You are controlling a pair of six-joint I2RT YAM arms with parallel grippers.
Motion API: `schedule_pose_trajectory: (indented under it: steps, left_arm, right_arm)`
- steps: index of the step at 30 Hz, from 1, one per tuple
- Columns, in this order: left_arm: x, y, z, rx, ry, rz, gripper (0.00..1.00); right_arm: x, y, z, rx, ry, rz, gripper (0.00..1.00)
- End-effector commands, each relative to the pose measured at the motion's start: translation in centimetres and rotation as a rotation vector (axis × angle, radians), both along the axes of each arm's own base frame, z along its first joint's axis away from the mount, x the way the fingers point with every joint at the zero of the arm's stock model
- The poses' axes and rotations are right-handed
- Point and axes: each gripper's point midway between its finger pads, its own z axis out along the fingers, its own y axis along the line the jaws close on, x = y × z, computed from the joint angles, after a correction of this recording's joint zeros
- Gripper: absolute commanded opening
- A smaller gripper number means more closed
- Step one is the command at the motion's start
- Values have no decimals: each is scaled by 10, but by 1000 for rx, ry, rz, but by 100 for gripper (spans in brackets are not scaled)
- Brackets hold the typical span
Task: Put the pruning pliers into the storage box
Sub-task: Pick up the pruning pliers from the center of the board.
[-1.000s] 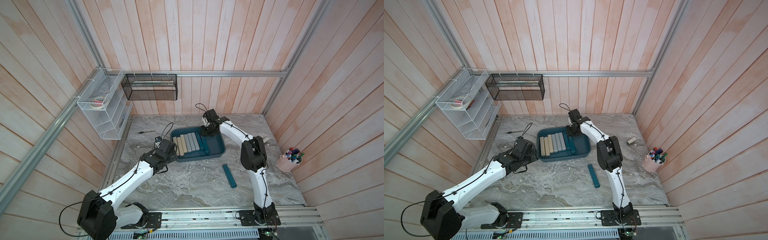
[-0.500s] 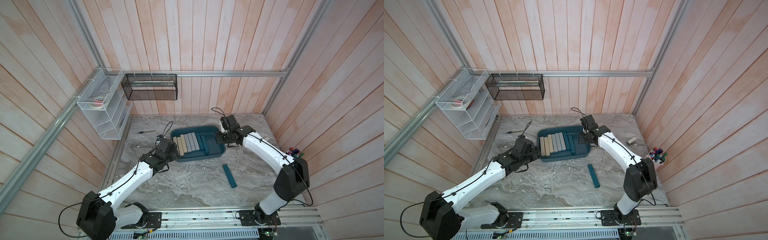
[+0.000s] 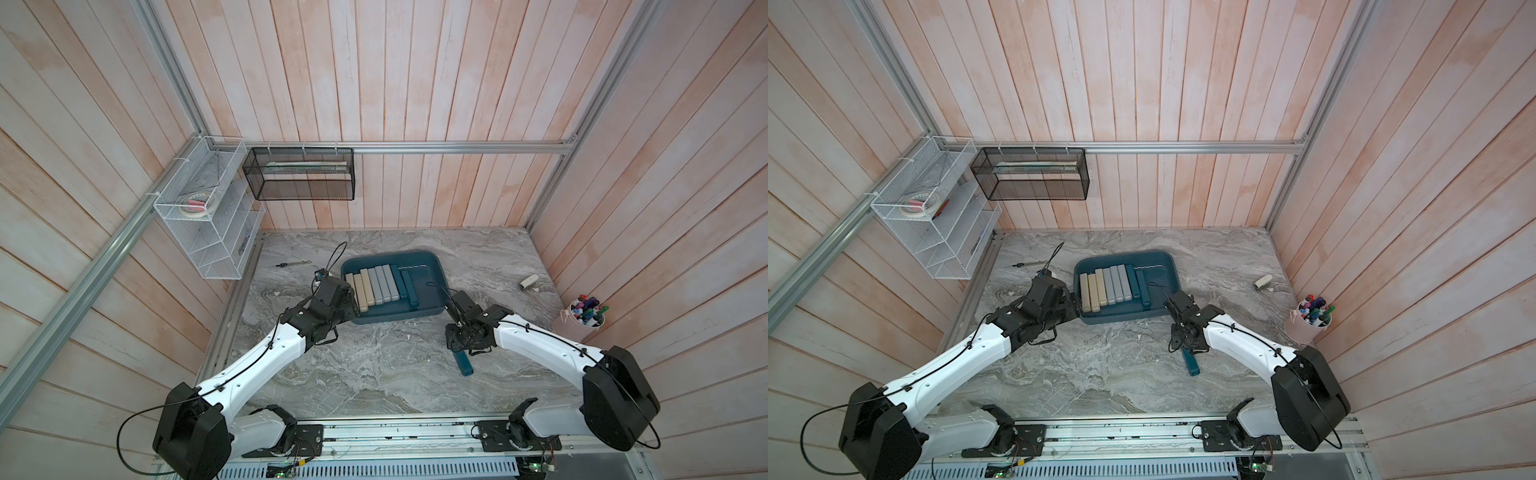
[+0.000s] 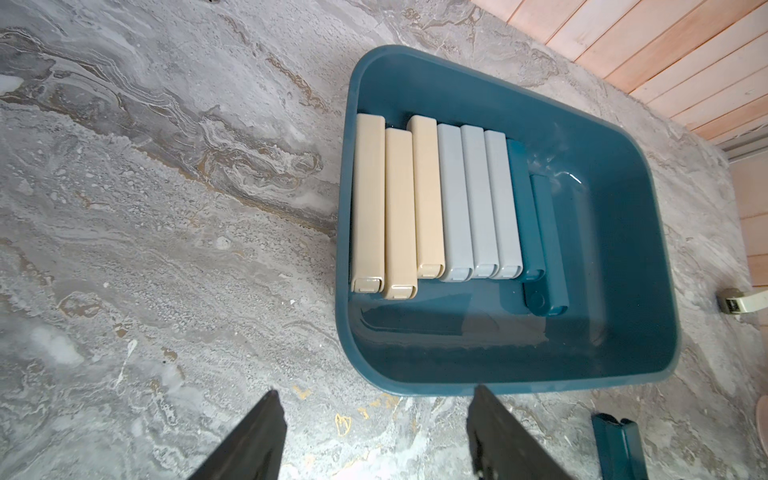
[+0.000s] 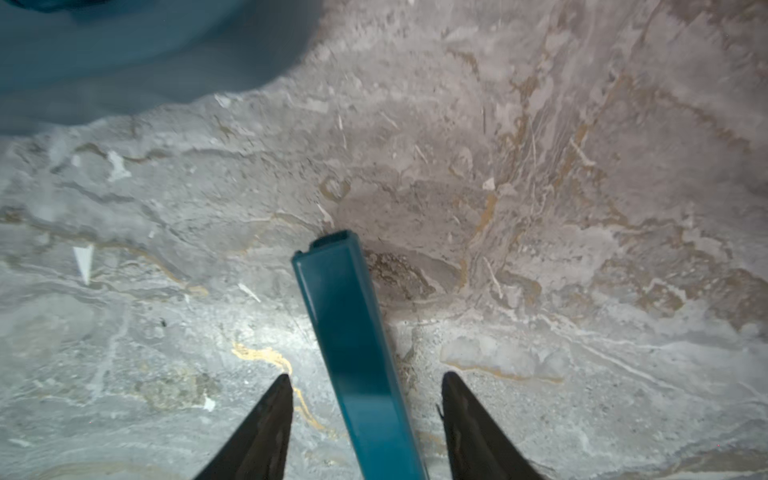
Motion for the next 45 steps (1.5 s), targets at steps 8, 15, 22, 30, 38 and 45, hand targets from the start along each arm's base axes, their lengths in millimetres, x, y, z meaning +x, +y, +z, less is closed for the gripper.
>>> schedule_pose_trajectory:
  steps: [8, 15, 22, 30, 38, 45]
  left_arm:
    - [-1, -1, -7, 0, 22, -3, 73]
    - [1, 3, 2, 27, 7, 3, 73]
    - [4, -1, -5, 21, 26, -2, 73]
    - [5, -2, -4, 26, 23, -6, 73]
    - [-2, 1, -7, 14, 27, 1, 73]
    - [-10, 3, -7, -3, 40, -2, 73]
  right_arm:
    - [-9, 9, -36, 51, 42, -20, 51]
    - [-10, 14, -47, 59, 70, -1, 37]
    - [-12, 14, -45, 58, 78, 7, 29]
    - [-14, 17, -10, 62, 61, 43, 22]
    - [18, 53, 82, 214, -82, 136, 23]
    - [95, 64, 145, 232, -295, 177, 24]
